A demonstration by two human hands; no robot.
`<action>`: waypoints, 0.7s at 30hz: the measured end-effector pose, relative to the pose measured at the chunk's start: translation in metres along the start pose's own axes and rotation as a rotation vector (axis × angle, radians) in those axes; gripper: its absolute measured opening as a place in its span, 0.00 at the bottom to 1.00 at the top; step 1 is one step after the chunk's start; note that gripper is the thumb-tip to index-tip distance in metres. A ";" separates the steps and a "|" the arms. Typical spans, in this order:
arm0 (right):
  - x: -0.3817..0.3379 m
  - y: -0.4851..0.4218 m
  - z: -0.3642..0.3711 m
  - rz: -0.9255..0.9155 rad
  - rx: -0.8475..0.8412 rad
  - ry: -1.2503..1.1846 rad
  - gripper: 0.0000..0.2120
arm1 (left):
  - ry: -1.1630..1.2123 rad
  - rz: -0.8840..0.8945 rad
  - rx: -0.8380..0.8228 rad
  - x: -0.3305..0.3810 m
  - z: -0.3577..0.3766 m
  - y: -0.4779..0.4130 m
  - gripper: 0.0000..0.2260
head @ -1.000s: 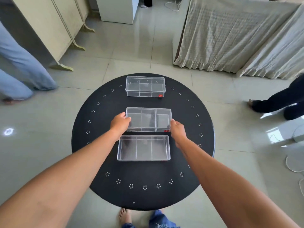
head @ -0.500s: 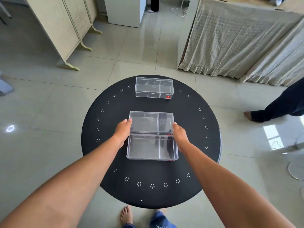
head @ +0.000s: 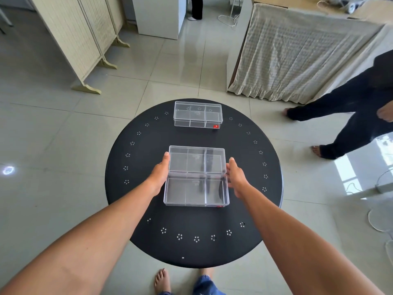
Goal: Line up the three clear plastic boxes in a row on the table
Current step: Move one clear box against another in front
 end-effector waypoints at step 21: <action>-0.014 -0.022 -0.016 -0.101 0.145 0.018 0.27 | -0.100 0.111 0.176 0.025 -0.020 -0.010 0.27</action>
Point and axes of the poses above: each hand's wrist, its own y-axis away from the middle knuckle, its own z-axis out of the palm, x = y × z, the point moved 4 cm from there along -y, towards the middle knuckle, and after that the axes turned 3 degrees about -y, right-handed, at the moved point
